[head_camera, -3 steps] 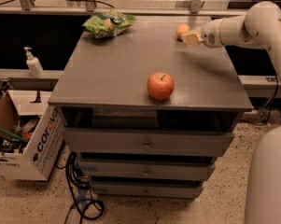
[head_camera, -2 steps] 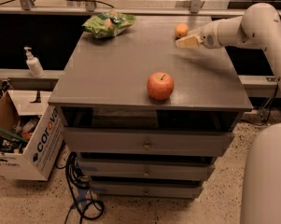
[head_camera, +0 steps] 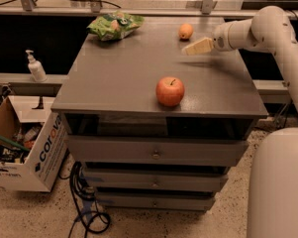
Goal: Move orange near apple
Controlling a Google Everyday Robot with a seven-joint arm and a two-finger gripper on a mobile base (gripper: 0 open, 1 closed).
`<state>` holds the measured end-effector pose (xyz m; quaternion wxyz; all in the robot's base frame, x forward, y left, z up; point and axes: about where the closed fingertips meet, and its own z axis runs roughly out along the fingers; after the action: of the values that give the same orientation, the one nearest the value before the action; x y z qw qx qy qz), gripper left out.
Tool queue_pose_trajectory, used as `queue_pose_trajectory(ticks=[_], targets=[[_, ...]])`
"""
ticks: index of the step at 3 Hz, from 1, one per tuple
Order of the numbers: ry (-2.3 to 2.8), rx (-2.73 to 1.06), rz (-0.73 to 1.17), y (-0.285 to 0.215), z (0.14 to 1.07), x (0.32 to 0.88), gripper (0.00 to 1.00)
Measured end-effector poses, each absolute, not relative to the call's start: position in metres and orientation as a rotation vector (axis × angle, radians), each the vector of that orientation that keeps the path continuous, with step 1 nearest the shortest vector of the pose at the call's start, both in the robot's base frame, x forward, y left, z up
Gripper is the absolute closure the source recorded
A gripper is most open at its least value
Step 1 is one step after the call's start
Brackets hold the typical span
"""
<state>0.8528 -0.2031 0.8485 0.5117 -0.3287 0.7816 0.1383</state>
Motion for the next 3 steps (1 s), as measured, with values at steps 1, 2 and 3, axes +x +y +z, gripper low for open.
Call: queue_pose_trajectory(ticks=[1, 2, 3], targets=[[1.891, -0.723, 0.328, -0.202, 0.846, 0.869, 0.00], [1.893, -0.668, 0.345, -0.192, 0.845, 0.883, 0.00], [1.887, -0.645, 0.353, -0.179, 0.845, 0.894, 0.00]])
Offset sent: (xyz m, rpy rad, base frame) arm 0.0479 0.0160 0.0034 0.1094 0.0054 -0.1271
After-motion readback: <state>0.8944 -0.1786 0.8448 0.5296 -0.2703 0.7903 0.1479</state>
